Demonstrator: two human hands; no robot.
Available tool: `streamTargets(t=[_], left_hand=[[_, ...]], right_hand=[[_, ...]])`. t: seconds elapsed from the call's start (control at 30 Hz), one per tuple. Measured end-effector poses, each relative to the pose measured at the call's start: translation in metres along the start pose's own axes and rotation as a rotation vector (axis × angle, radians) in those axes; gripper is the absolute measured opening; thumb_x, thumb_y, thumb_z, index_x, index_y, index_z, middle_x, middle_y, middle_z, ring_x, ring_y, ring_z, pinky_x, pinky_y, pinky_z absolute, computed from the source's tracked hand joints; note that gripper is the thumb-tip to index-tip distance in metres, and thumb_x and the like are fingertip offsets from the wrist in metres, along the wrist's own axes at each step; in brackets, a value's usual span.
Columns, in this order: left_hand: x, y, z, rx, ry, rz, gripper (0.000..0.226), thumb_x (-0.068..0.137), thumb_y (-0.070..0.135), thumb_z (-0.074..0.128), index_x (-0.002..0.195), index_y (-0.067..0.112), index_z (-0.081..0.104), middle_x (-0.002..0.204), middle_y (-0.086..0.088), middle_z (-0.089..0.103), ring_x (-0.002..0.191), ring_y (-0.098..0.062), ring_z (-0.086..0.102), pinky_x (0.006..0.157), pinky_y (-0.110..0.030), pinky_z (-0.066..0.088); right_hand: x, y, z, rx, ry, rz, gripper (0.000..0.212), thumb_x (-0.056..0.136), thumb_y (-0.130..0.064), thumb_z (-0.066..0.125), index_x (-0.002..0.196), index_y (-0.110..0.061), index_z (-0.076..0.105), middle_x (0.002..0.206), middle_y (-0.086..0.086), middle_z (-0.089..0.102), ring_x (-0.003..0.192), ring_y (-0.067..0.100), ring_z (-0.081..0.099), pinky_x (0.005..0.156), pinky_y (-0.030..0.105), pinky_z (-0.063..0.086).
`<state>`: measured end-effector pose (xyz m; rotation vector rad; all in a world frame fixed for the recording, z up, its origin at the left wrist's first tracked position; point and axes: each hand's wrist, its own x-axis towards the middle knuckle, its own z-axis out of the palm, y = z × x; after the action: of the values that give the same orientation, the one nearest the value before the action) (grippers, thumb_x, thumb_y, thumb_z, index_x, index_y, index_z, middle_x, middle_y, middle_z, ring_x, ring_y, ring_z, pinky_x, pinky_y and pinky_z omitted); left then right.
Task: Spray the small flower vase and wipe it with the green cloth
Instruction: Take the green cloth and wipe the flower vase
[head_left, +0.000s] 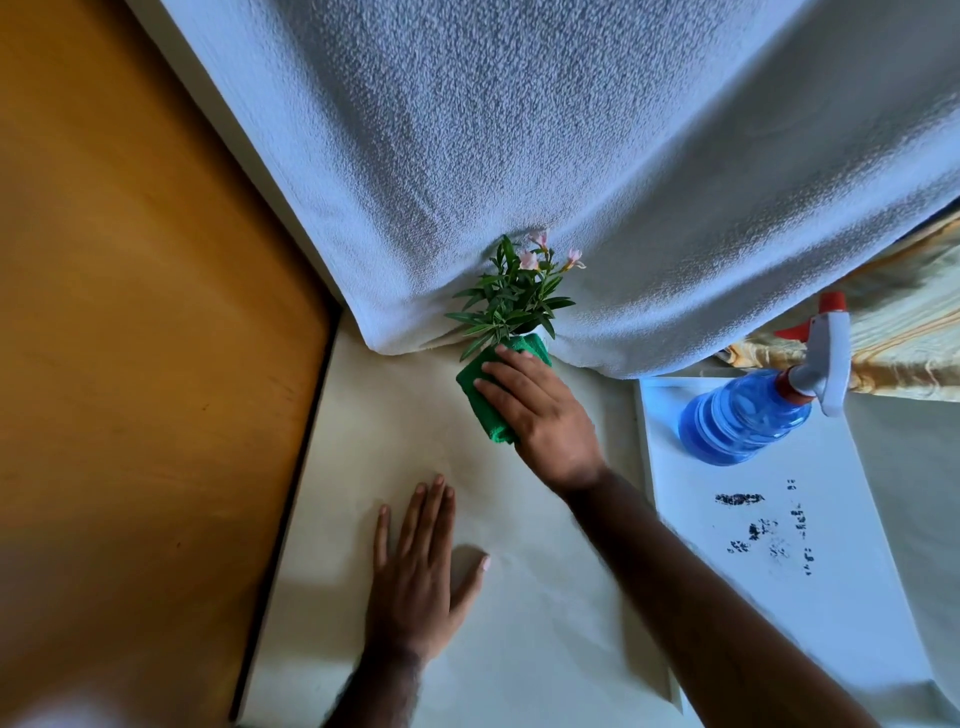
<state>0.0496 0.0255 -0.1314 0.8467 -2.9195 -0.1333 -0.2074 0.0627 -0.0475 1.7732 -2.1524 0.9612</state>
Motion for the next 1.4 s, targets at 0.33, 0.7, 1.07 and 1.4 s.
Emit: streamTargets(t=[0.33,0.7,1.07,1.4], left_hand=[[-0.002,-0.001,0.002,0.009,0.002,0.008,0.088,0.1,0.066,0.046,0.166,0.011,0.028,0.176,-0.006,0.031,0.161,-0.024,0.032,0.125,-0.064,0.035],[0.0,-0.001,0.001,0.002,-0.014,-0.003,0.085,0.102,0.066,0.037,0.167,0.012,0.027,0.176,-0.007,0.03,0.162,-0.024,0.031,0.124,-0.066,0.036],[0.0,-0.001,0.001,0.0,0.003,0.002,0.086,0.101,0.066,0.043,0.165,0.01,0.032,0.174,-0.008,0.033,0.159,-0.026,0.036,0.123,-0.066,0.037],[0.0,0.0,0.001,0.013,0.013,0.006,0.088,0.097,0.064,0.051,0.164,0.01,0.033,0.174,-0.008,0.034,0.159,-0.025,0.037,0.123,-0.066,0.038]], right_hand=[[-0.015,0.01,0.014,0.097,0.03,0.185,0.039,0.087,0.014,0.07,0.125,0.005,0.069,0.134,0.022,0.065,0.135,0.038,0.053,0.118,0.048,0.039],[-0.039,-0.002,0.019,0.209,-0.098,0.41,0.04,0.084,0.014,0.073,0.123,0.007,0.069,0.131,0.026,0.066,0.131,0.046,0.054,0.109,0.061,0.046],[-0.001,-0.008,0.005,0.003,-0.069,-0.095,0.041,0.109,-0.008,0.035,0.121,0.001,0.072,0.131,0.019,0.069,0.13,0.039,0.059,0.114,0.052,0.042],[-0.029,0.019,0.027,0.042,-0.3,-0.001,0.03,0.094,0.006,0.064,0.124,0.003,0.07,0.132,0.024,0.067,0.13,0.043,0.058,0.11,0.056,0.047]])
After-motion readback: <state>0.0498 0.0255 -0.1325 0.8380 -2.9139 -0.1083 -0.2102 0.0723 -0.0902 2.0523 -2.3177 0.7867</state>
